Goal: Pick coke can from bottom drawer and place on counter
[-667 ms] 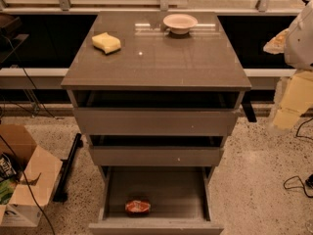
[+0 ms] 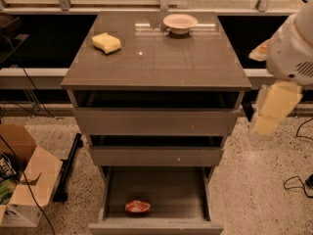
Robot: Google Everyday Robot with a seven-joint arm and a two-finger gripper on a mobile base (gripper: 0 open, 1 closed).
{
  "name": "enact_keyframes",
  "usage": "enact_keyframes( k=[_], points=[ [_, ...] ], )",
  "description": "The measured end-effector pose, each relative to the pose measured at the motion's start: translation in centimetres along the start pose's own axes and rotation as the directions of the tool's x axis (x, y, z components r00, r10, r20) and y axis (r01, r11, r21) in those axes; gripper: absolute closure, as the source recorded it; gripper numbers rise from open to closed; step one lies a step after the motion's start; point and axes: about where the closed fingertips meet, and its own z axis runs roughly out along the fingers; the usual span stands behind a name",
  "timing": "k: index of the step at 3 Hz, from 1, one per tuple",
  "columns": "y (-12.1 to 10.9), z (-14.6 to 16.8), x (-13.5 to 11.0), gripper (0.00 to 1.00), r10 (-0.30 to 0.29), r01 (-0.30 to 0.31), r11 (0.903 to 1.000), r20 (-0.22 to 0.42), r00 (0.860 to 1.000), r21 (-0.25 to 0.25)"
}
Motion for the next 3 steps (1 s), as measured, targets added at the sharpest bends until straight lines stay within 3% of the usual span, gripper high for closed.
enact_keyframes(
  k=[1, 2, 3],
  points=[
    [1.3, 4.4, -2.4, 0.0, 0.006, -0.003, 0.9992, 0.08, 0.997, -0.04],
    [3.0, 9.5, -4.1, 0.0, 0.027, -0.007, 0.995, 0.196, 0.98, -0.1],
    [4.6, 14.4, -5.3, 0.0, 0.062, -0.012, 0.9866, 0.304, 0.951, -0.163]
  ],
)
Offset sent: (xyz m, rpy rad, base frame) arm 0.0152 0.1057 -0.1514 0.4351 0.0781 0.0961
